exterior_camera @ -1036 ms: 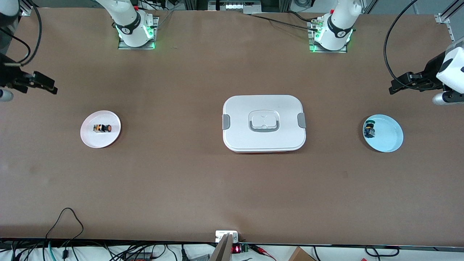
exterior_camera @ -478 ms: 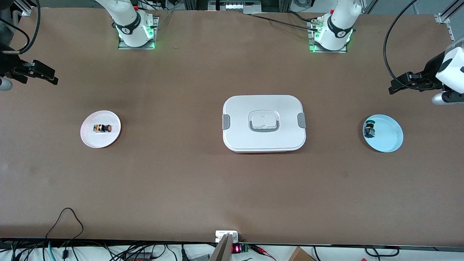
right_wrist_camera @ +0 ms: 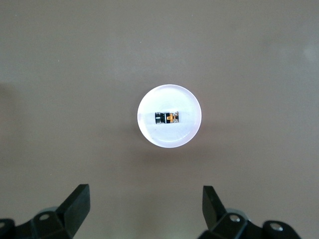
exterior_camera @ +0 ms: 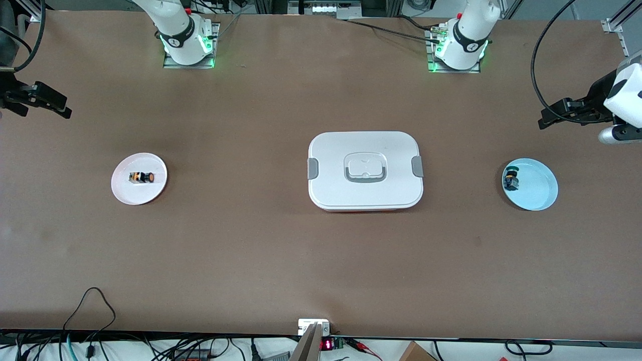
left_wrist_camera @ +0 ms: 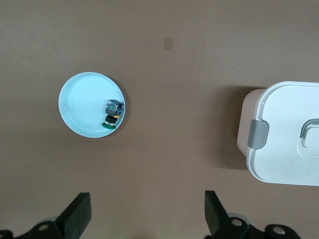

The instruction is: Transfer orange switch to right arm and place

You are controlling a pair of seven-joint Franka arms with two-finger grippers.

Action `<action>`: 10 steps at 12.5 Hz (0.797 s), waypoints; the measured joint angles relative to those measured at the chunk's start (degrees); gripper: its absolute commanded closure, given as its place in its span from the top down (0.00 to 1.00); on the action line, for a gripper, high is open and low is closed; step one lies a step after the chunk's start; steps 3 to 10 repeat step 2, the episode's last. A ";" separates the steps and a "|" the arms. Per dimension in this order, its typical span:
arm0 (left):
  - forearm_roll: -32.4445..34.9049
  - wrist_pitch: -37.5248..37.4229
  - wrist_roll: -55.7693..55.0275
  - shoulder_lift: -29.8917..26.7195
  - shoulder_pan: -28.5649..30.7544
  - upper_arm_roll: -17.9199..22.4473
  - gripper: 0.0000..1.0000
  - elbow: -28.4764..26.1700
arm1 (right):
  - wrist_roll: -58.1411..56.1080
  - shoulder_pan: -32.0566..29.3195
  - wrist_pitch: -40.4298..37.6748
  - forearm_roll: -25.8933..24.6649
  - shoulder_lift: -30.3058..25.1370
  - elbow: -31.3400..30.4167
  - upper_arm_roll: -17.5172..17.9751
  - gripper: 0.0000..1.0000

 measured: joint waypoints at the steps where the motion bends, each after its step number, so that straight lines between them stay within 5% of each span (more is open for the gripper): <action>1: 0.00 -0.04 0.00 0.00 -0.02 -0.08 1.00 0.00 | 0.00 0.06 -0.02 0.00 0.05 0.05 0.09 1.00; 10: 0.00 -0.07 0.00 0.00 -0.02 -0.14 1.00 0.01 | 0.01 0.11 -0.03 0.00 0.09 0.06 0.15 1.00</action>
